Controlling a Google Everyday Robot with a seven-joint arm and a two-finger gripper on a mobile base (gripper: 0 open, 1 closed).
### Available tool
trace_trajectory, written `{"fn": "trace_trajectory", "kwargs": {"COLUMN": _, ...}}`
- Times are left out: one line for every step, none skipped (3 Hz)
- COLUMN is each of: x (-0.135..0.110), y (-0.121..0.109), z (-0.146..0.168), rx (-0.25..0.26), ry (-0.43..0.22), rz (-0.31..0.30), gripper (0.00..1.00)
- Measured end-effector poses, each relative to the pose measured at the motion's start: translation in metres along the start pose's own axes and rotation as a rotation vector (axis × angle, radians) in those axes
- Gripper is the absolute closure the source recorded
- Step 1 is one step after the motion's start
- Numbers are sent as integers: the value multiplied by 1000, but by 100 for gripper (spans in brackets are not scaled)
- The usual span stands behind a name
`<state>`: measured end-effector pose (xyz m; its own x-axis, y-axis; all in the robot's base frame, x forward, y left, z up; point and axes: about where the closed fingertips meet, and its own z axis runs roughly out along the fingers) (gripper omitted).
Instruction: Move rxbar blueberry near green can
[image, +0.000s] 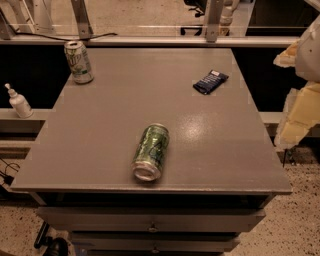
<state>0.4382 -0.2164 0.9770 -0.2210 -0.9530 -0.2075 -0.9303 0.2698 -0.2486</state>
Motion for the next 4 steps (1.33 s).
{"fn": "trace_trajectory", "kwargs": {"x": 0, "y": 0, "z": 0, "rx": 0, "ry": -1, "rz": 0, "gripper": 0}}
{"fn": "trace_trajectory", "kwargs": {"x": 0, "y": -6, "z": 2, "rx": 3, "ry": -19, "rz": -1, "gripper": 0}}
{"fn": "trace_trajectory", "kwargs": {"x": -2, "y": -40, "z": 22, "rx": 26, "ry": -79, "rz": -14, "gripper": 0}}
{"fn": "trace_trajectory", "kwargs": {"x": -6, "y": -86, "z": 51, "rx": 32, "ry": -154, "rz": -40, "gripper": 0}}
